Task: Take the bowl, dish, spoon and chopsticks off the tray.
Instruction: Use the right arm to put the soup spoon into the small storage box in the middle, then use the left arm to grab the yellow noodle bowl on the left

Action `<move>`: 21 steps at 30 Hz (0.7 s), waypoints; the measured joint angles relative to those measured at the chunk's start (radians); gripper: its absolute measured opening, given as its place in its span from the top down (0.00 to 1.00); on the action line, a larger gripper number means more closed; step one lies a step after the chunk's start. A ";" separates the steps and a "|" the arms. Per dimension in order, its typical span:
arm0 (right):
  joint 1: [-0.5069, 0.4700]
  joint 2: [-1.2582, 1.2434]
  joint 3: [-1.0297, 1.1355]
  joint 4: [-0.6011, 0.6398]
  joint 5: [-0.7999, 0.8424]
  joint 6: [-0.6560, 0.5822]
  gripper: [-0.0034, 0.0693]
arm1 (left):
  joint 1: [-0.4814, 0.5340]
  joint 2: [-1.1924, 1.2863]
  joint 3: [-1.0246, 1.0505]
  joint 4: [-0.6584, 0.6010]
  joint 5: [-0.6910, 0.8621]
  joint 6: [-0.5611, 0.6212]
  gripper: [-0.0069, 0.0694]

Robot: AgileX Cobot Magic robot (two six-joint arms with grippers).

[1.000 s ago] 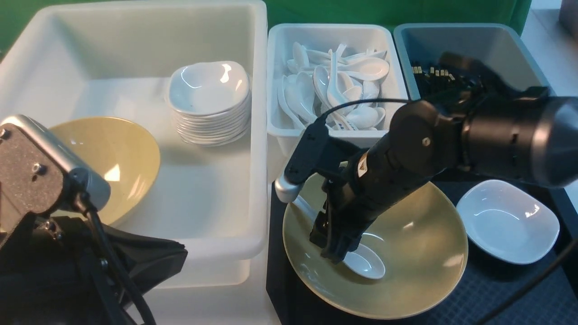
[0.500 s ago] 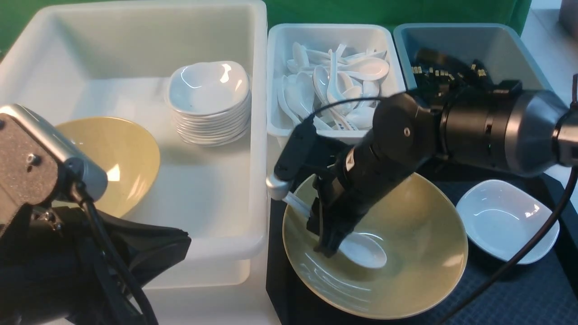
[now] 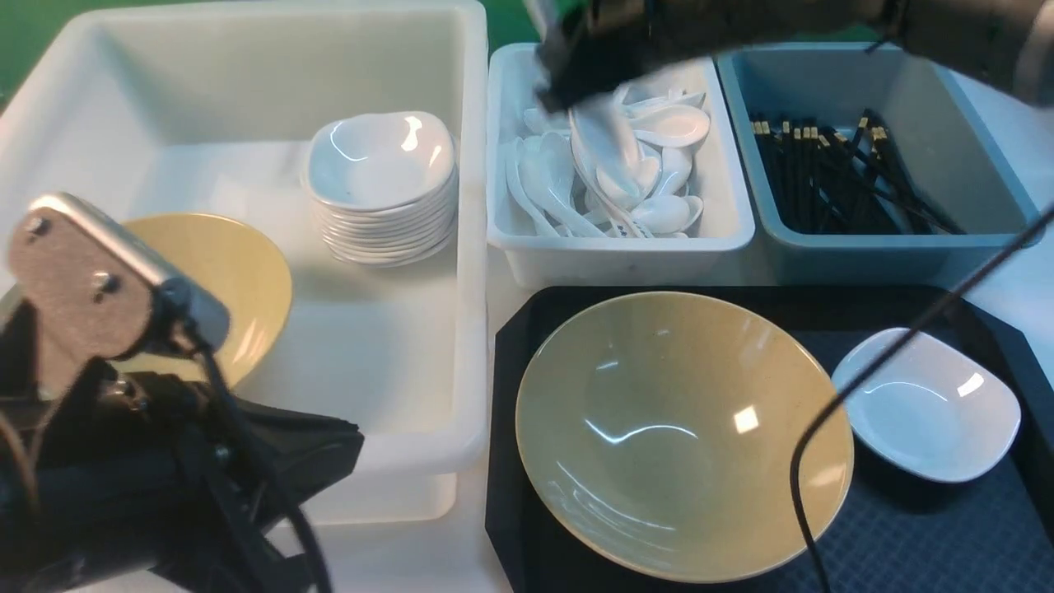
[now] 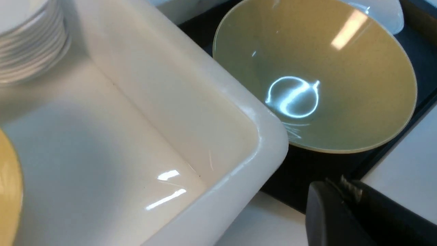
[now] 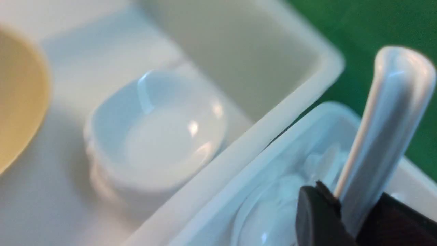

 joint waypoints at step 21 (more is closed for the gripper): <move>-0.131 -0.052 -0.320 -0.007 0.751 0.020 0.18 | 0.000 0.588 -0.687 0.067 0.390 0.044 0.76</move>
